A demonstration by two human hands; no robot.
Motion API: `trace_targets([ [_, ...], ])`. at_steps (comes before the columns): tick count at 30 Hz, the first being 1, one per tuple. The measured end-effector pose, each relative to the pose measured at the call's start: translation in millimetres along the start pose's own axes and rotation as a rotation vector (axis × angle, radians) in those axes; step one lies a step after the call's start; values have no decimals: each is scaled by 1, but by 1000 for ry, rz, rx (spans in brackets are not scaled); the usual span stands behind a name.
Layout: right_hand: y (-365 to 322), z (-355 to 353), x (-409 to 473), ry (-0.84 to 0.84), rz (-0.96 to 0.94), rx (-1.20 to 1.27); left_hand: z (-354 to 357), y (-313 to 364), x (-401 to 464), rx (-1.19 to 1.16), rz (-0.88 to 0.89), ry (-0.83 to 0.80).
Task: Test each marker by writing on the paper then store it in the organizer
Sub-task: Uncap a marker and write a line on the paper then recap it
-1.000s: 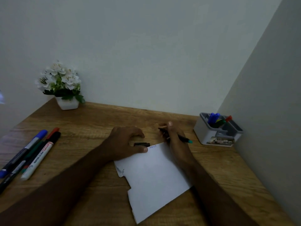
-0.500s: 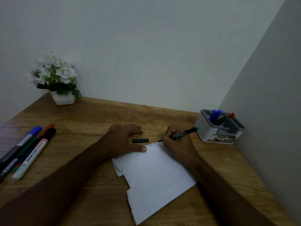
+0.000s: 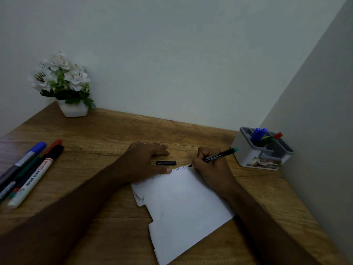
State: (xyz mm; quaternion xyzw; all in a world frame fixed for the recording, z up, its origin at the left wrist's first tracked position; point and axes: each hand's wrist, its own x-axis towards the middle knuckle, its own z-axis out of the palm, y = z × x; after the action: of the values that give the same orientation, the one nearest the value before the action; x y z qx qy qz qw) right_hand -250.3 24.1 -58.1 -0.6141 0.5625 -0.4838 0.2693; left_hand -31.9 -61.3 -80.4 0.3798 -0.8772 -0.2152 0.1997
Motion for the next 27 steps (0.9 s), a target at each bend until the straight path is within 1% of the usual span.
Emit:
trace_targets([
  [15, 1, 2, 1, -6, -30, -61, -2, 2, -1, -11, -17, -24],
  [27, 4, 4, 3, 37, -20, -61, -2, 3, -1, -19, -7, -7],
])
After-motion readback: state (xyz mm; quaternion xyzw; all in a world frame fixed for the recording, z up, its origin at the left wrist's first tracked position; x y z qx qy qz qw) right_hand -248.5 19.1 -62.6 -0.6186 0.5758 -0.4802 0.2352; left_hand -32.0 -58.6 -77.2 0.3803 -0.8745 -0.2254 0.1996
